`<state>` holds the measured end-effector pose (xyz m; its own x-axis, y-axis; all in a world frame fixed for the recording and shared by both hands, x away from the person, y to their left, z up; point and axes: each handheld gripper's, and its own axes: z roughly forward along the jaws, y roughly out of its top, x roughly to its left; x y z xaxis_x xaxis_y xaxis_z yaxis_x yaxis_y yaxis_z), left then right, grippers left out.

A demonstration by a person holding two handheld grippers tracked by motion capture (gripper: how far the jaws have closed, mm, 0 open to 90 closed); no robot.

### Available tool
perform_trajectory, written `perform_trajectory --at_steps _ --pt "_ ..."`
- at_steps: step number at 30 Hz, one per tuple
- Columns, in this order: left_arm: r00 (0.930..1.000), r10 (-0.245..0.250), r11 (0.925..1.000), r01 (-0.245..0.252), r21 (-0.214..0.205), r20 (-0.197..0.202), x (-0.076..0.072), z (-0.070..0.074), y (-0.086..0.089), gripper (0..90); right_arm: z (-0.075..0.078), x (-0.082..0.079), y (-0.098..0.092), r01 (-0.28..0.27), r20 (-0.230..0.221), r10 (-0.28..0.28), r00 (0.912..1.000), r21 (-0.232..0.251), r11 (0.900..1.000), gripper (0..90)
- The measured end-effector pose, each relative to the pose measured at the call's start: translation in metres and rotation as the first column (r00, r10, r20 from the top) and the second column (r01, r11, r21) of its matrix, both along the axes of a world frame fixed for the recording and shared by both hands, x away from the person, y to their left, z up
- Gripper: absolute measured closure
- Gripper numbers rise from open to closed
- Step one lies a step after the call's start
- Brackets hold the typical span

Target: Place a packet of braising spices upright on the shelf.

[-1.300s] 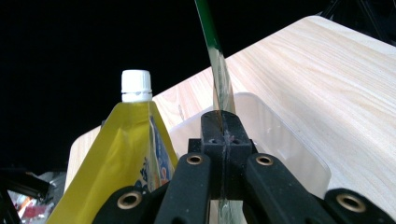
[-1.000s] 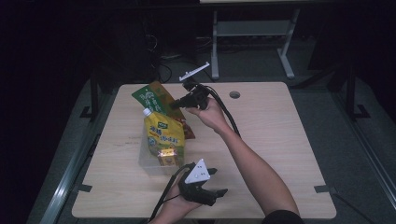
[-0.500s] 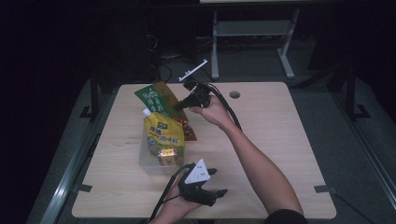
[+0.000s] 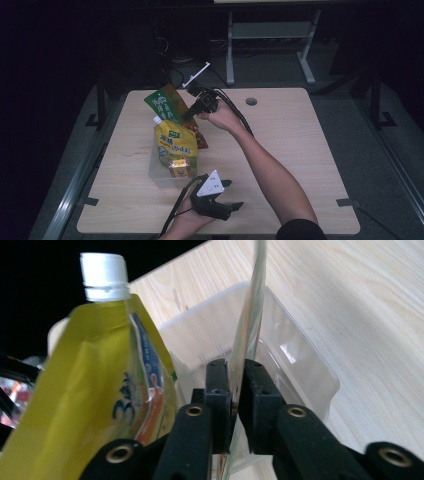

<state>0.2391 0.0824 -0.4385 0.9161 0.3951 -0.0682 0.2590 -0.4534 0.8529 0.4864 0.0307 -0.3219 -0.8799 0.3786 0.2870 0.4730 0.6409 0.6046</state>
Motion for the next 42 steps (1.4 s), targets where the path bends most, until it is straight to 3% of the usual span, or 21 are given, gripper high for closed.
perform_trajectory --at_steps 7,11,15,18,23,27,33,37,42 --pt "1.0 0.001 1.0 -0.001 -0.002 -0.007 0.0 0.001 0.002 25.6 -0.005 0.01 0.012 0.01 -0.041 -0.01 0.9991 -0.013 0.9999 69.6" --pt "1.0 0.002 1.0 -0.002 -0.004 -0.005 0.0 0.001 0.002 25.6 -0.006 0.012 0.012 0.037 -0.042 -0.038 0.9984 -0.009 0.9993 87.4" --pt "1.0 0.003 1.0 -0.003 -0.001 -0.004 -0.001 0.001 0.002 25.6 -0.006 0.007 0.007 0.042 -0.045 -0.04 0.9982 0.037 0.9984 89.6" --pt "1.0 0.006 1.0 -0.006 -0.002 -0.003 -0.001 0.001 0.002 25.6 -0.004 0.002 0.002 0.034 -0.016 -0.033 0.9993 0.08 0.9962 89.7" --pt "0.9999 0.014 0.9998 -0.014 -0.01 0.0 0.0 0.003 0.004 25.6 0.001 -0.005 0.0 0.056 0.012 -0.059 0.9982 0.172 0.9835 89.7" --pt "0.9999 0.011 0.9999 -0.012 -0.01 -0.003 0.0 0.003 0.004 25.6 0.0 -0.007 0.0 0.08 0.027 -0.089 0.9956 0.244 0.9666 89.7" --pt "1.0 0.001 1.0 -0.001 -0.001 0.005 -0.001 0.002 0.003 25.7 -0.02 -0.007 0.0 0.115 0.032 -0.132 0.9907 0.323 0.9395 89.8" --pt "1.0 0.003 1.0 -0.003 -0.001 -0.001 0.0 0.002 0.003 25.6 -0.032 -0.01 0.001 0.121 0.032 -0.14 0.9896 0.346 0.9305 89.8" --pt "1.0 0.005 1.0 -0.005 -0.002 -0.001 0.0 0.002 0.003 25.6 -0.043 -0.012 0.001 0.108 0.04 -0.129 0.9909 0.336 0.9354 89.8"
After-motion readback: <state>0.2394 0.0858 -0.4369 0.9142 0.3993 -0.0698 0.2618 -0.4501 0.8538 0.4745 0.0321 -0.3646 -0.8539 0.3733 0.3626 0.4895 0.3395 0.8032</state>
